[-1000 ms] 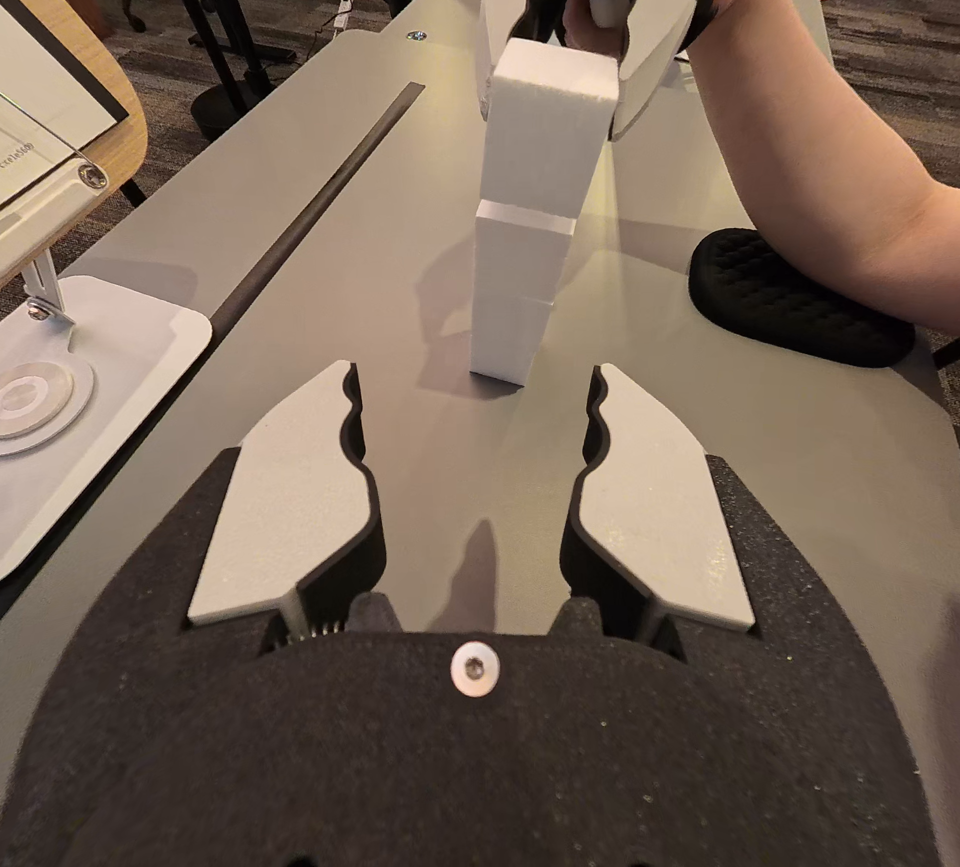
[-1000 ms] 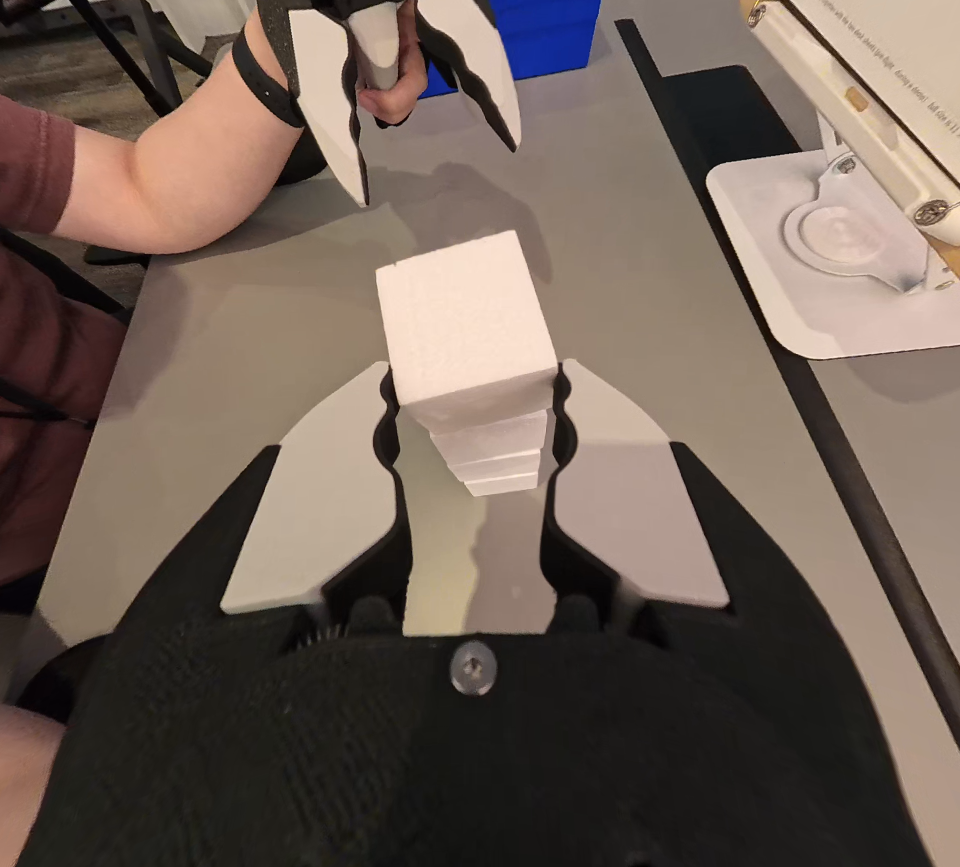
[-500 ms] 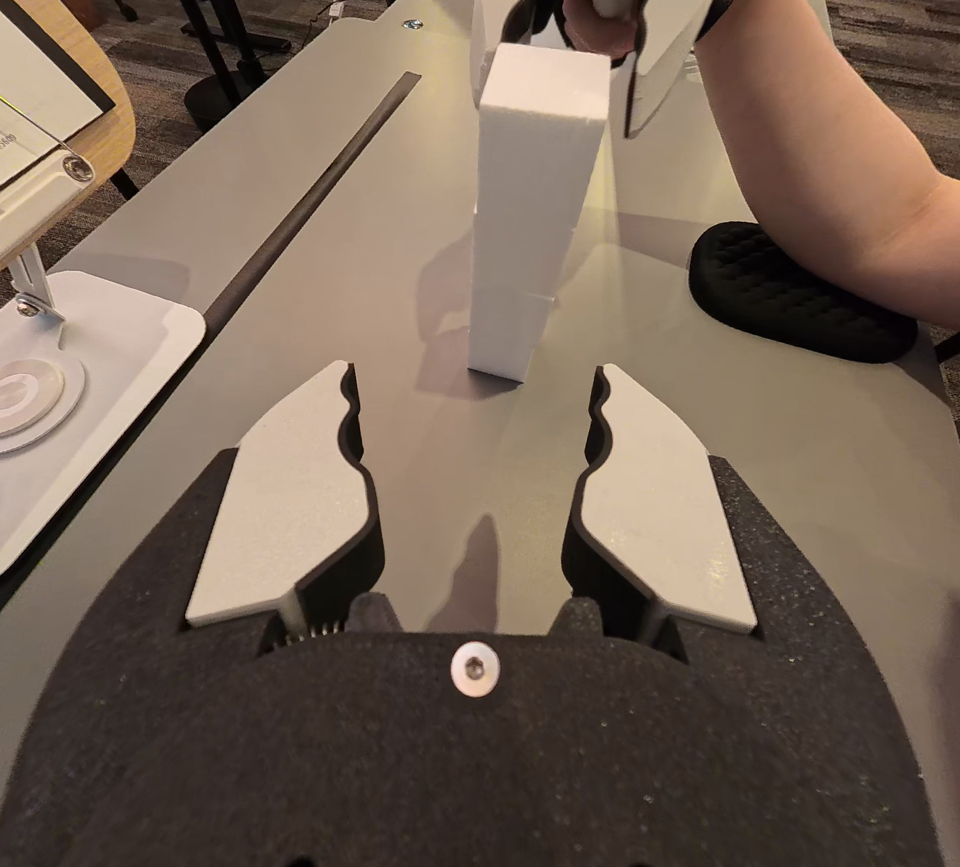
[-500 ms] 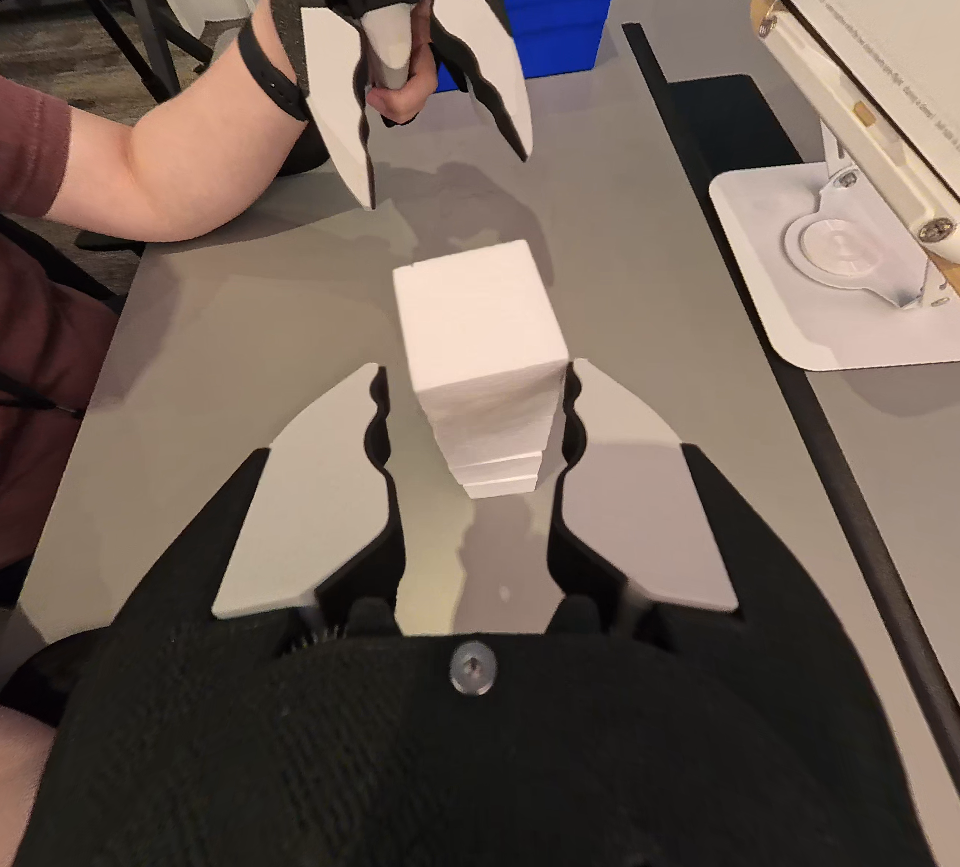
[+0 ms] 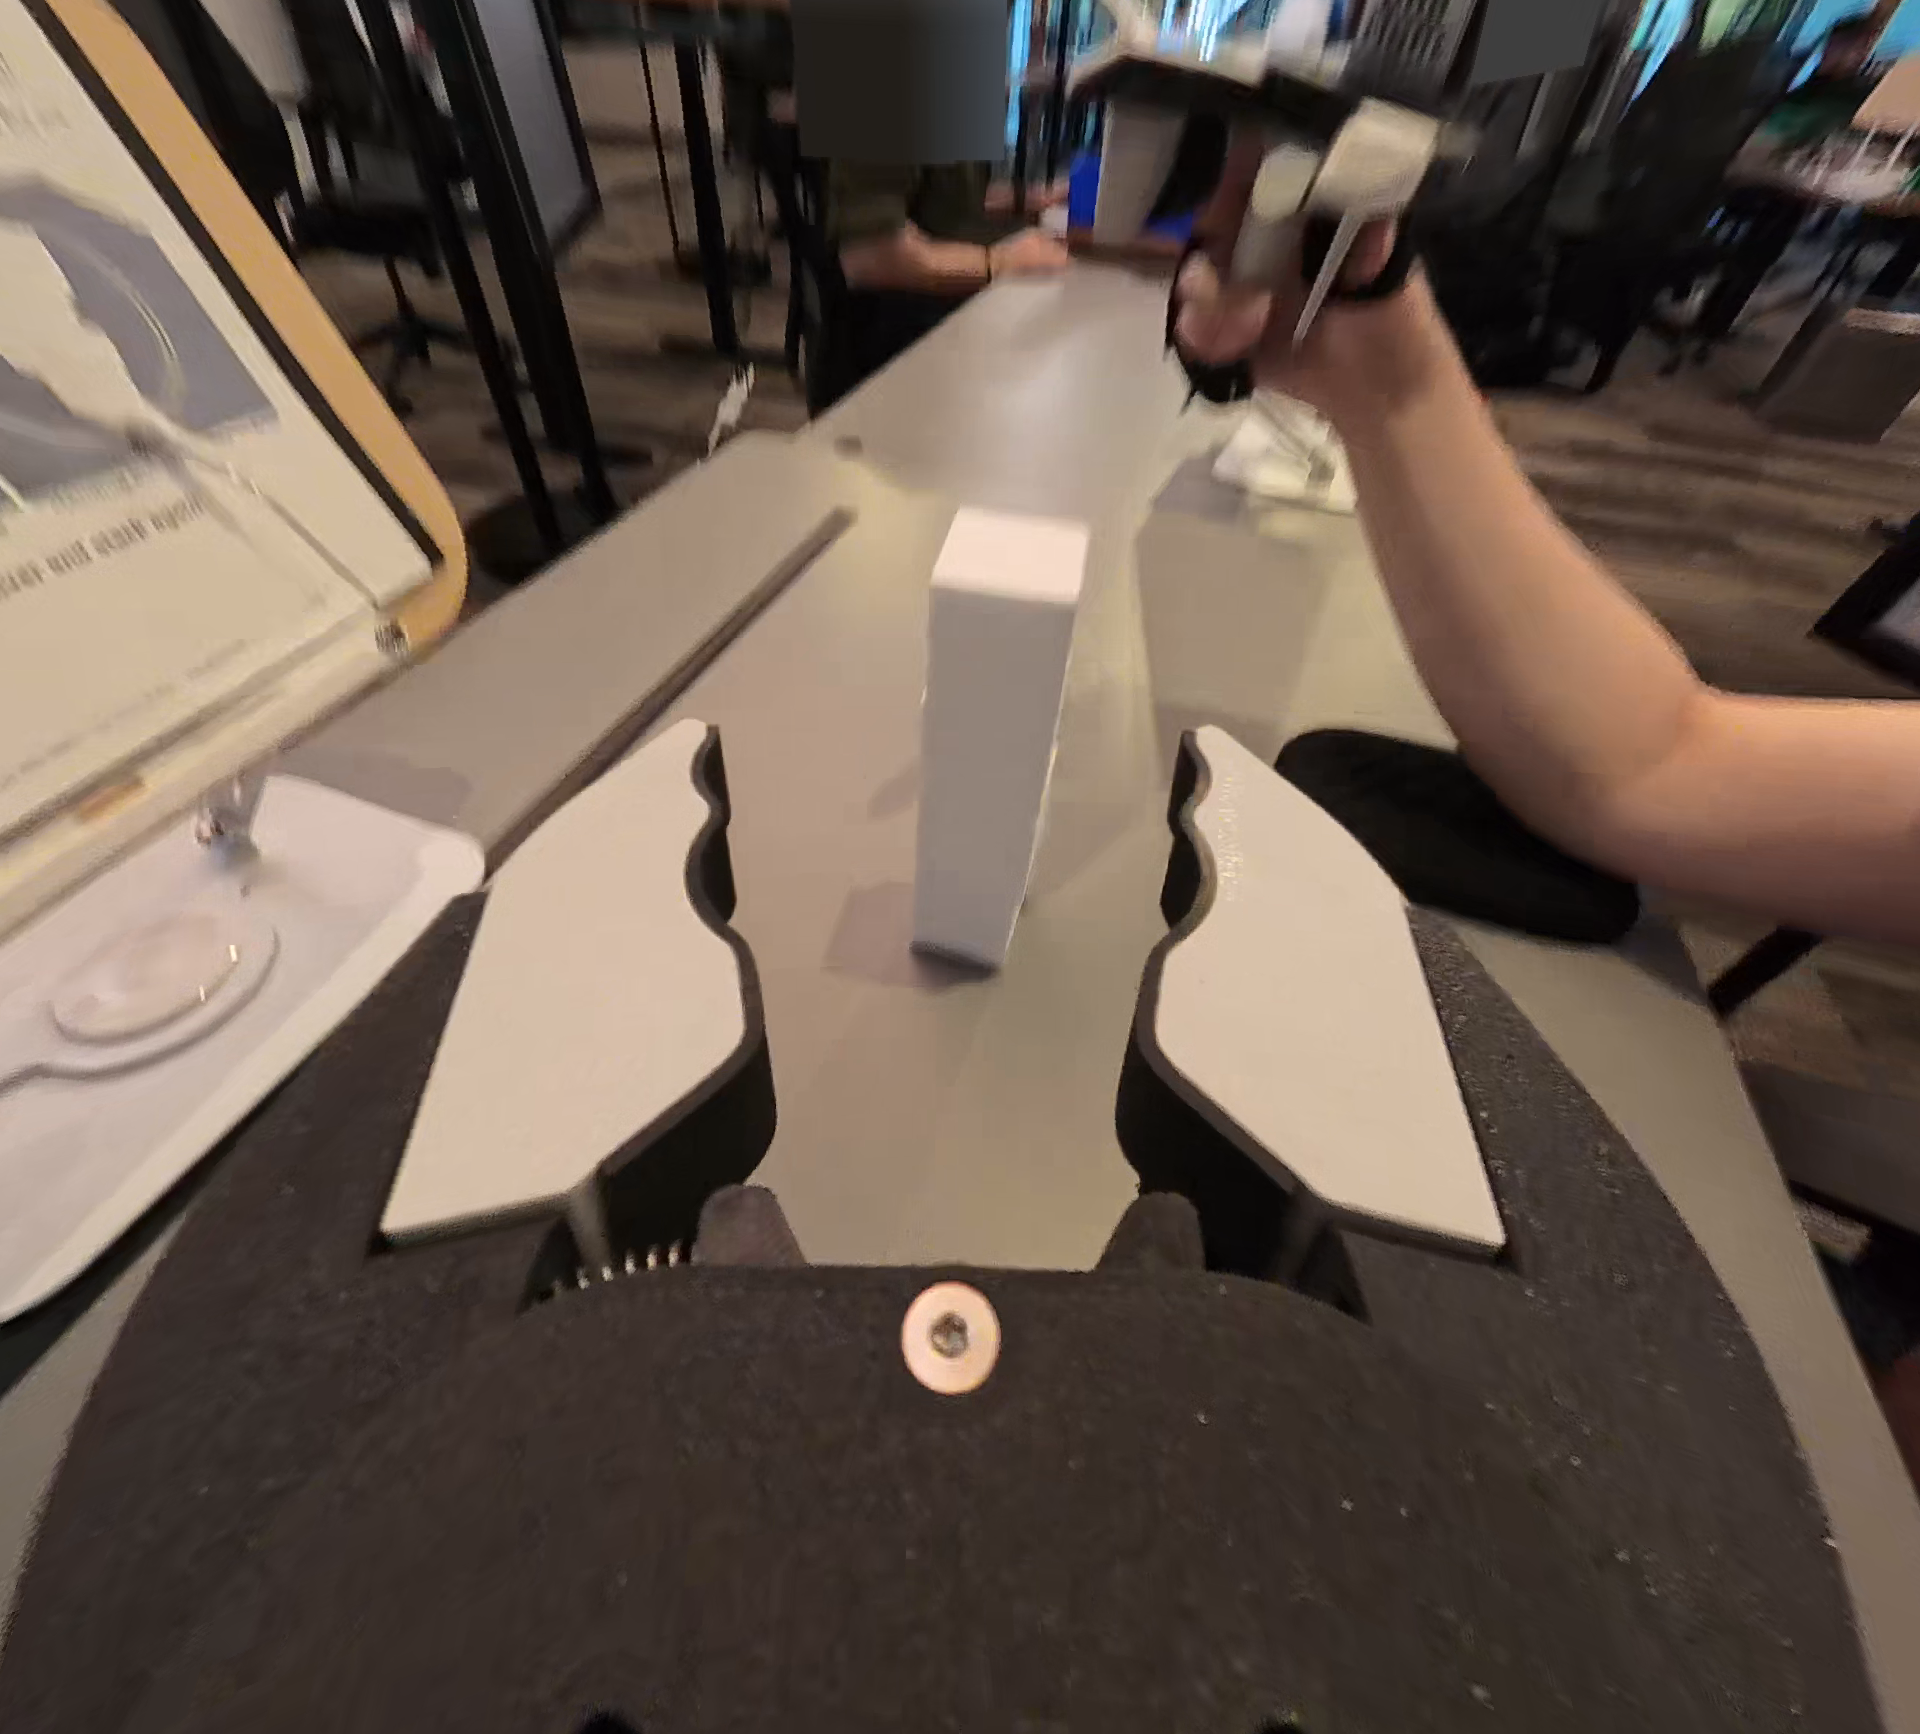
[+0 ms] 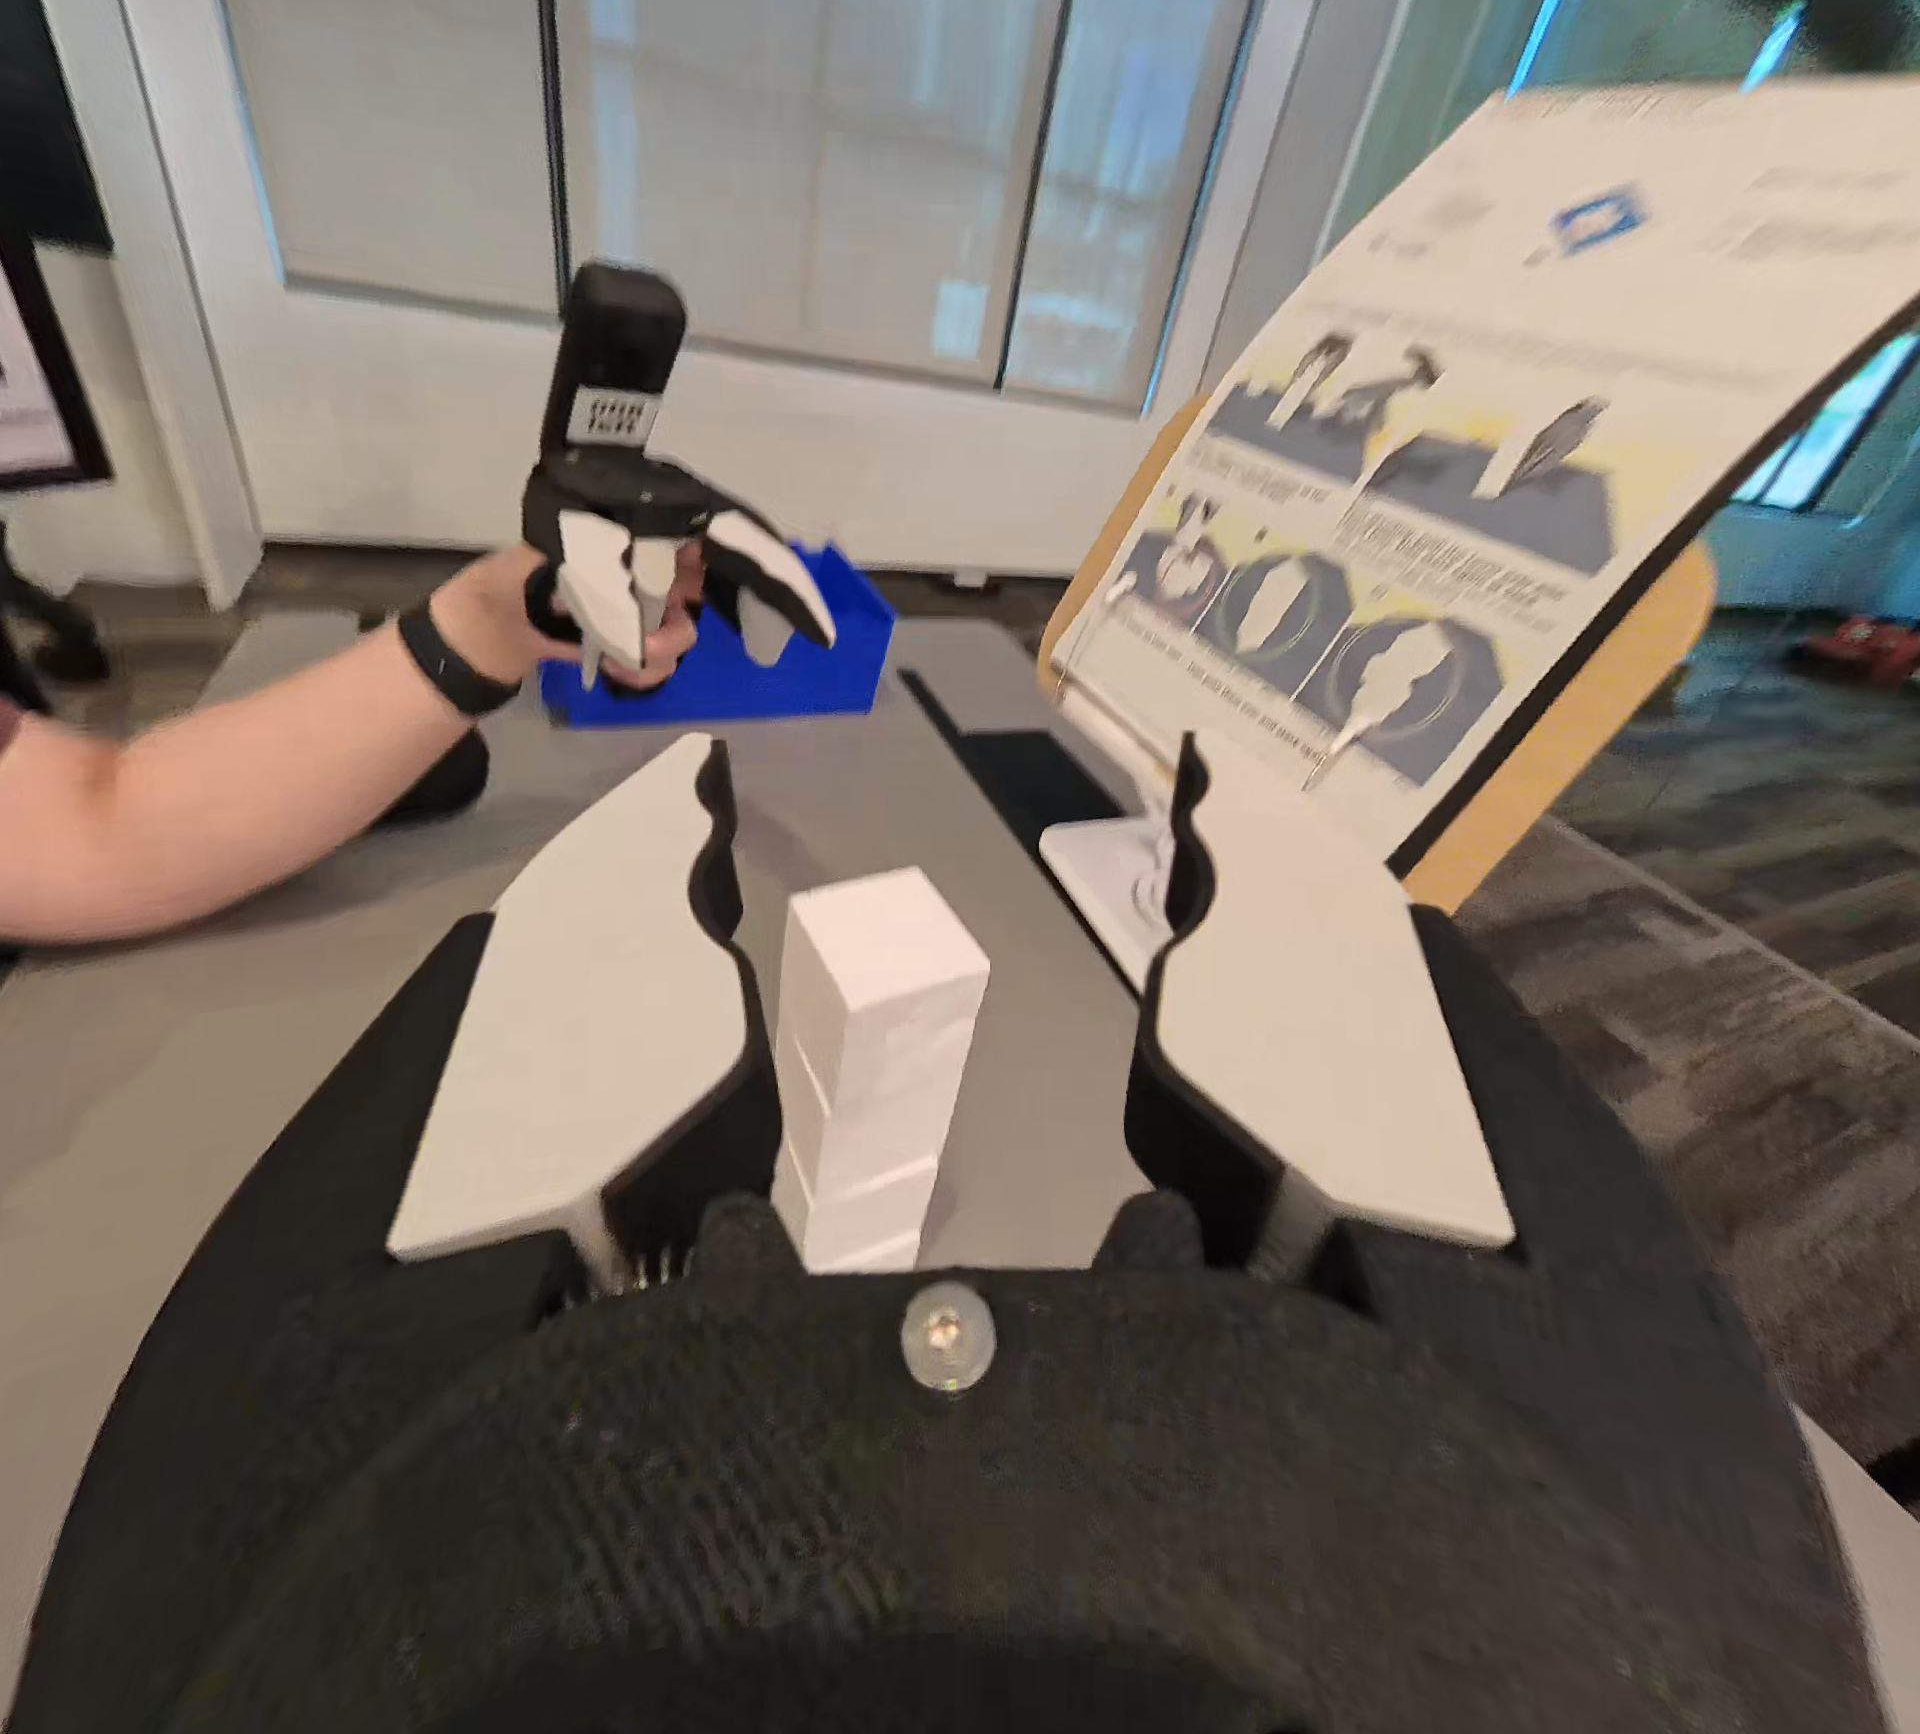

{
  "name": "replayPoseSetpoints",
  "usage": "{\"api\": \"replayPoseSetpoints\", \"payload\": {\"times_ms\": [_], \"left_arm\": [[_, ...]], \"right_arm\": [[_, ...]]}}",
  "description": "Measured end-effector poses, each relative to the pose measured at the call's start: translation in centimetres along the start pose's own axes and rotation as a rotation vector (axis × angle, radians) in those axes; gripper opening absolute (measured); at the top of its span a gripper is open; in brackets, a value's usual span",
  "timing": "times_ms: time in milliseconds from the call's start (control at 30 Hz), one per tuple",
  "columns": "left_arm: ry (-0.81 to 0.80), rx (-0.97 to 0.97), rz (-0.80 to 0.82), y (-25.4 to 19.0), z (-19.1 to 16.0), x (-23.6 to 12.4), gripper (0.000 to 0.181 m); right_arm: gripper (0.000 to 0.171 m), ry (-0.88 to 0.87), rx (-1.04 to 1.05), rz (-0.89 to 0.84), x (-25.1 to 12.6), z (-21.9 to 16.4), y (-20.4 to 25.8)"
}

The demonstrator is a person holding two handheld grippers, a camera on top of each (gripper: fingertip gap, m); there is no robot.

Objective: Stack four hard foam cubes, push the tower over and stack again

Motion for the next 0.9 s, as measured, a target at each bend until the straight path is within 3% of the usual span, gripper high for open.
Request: {"api": "replayPoseSetpoints", "payload": {"times_ms": [67, 167, 267, 467, 633, 733, 833, 900], "left_arm": [[-0.123, -0.019, -0.013, -0.9, 2.7, -1.6, 0.077], [-0.227, 0.003, -0.015, -1.7, 5.6, -4.1, 0.069], [-0.19, 0.061, 0.037, -1.2, 6.9, -6.5, 0.062], [-0.101, 0.165, 0.265, 2.3, 5.4, -11.6, 0.039], [-0.158, 0.075, 0.26, 5.0, 3.8, -13.2, 0.002], [-0.153, -0.034, 0.21, 6.3, 2.4, -12.6, 0.0], [-0.068, -0.121, 0.272, 8.8, 0.0, -11.1, 0.0], [-0.043, -0.178, 0.297, 9.9, -1.2, -10.1, 0.0]], "right_arm": [[0.083, -0.072, -0.016, -0.044, -0.7, 1.2, 0.4], [0.068, -0.041, 0.006, -0.131, -1.7, 0.8, -0.4], [0.044, -0.027, 0.059, -0.232, -3.3, 0.1, -2.2], [0.0, -0.028, 0.143, -0.194, -4.5, -4.0, -2.8], [0.0, 0.154, 0.409, -0.231, -5.0, -10.7, -5.2], [0.001, 0.345, 0.551, -0.326, -5.9, -15.0, -5.6], [0.001, 0.609, 0.726, -0.501, -8.8, -19.6, -5.5], [0.001, 0.694, 0.788, -0.58, -10.2, -21.1, -5.5]]}}
Point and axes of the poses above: each gripper's, where its closed fingertips meet, x out along the fingers, z out of its top, y = z × x across the jaws, the point moved 1 cm from there along -x, back along the fingers, and after that the axes turned 14 degrees about z, right-handed, at the moved point
